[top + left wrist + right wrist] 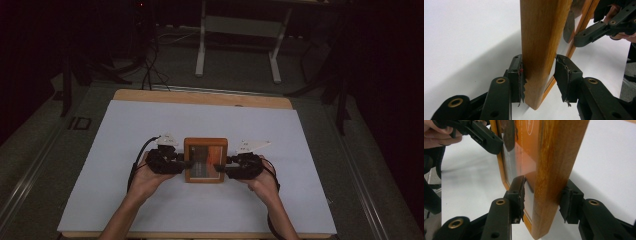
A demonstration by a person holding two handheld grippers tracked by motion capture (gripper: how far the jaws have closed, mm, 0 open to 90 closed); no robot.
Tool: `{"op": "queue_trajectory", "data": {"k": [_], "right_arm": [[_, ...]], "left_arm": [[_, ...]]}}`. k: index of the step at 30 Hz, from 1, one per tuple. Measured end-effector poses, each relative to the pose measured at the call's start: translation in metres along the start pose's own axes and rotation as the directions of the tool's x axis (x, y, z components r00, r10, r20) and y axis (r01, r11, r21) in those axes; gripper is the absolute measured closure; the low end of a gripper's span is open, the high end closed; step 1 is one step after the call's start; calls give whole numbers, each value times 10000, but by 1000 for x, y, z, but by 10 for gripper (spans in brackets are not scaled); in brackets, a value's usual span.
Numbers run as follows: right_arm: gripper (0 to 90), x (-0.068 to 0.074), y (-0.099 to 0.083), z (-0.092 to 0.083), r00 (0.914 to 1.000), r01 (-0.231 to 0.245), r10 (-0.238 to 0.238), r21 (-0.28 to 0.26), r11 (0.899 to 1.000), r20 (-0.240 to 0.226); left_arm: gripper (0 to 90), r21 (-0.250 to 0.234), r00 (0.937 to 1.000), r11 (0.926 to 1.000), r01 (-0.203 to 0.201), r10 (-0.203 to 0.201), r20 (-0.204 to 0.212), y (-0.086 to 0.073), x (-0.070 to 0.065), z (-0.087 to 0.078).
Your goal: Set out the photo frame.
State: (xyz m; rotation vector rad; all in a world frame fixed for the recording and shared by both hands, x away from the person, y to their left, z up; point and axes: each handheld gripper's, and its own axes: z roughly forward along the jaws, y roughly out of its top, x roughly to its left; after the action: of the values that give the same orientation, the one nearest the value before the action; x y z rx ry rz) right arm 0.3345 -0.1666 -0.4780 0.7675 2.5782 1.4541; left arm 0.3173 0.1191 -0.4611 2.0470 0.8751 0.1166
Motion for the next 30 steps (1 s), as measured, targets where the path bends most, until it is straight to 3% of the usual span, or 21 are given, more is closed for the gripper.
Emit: {"op": "queue_trajectory", "data": {"k": [18,30], "right_arm": [[590,-2,-5,8,9993,-341,347,404,9986,-128],[595,-7,-11,12,9973,-630,645,434,9971,-348]], "left_arm": [[605,180,9976,9980,610,-616,327,-7,9,6],[605,211,9966,9969,759,-765,320,-9,12,10]]}}
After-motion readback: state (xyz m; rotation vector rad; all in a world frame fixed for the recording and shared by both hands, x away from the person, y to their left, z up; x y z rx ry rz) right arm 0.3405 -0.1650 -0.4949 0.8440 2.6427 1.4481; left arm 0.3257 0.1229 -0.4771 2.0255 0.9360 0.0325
